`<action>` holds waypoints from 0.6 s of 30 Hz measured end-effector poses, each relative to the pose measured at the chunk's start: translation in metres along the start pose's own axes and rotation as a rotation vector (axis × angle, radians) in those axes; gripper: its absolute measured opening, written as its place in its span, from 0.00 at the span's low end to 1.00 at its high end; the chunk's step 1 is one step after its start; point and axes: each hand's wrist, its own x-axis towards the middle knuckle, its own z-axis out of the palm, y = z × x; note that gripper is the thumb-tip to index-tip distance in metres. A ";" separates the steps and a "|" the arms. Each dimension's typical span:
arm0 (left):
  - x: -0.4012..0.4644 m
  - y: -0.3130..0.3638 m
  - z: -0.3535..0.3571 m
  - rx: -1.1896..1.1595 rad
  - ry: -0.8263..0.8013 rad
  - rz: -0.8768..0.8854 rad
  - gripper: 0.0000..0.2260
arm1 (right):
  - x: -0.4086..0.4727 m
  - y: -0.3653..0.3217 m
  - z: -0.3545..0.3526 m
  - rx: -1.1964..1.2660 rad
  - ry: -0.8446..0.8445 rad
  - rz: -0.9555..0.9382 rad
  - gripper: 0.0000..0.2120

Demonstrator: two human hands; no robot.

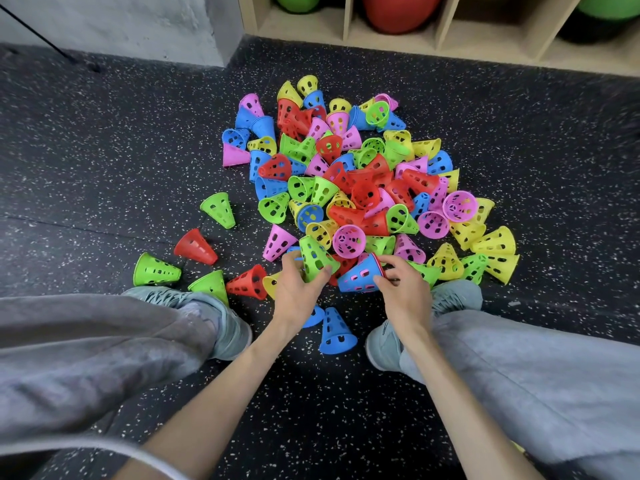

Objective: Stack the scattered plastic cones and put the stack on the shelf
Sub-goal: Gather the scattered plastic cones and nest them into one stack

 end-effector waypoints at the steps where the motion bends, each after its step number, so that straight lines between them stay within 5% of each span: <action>1: 0.000 0.001 0.002 -0.064 0.007 0.010 0.31 | 0.000 0.000 0.000 0.004 0.004 -0.002 0.15; 5: -0.001 0.005 0.009 -0.206 -0.028 0.068 0.39 | 0.001 -0.001 0.002 0.003 0.021 -0.004 0.14; 18: -0.006 0.004 0.016 -0.095 -0.094 0.026 0.27 | -0.001 -0.001 0.006 0.090 0.003 -0.017 0.14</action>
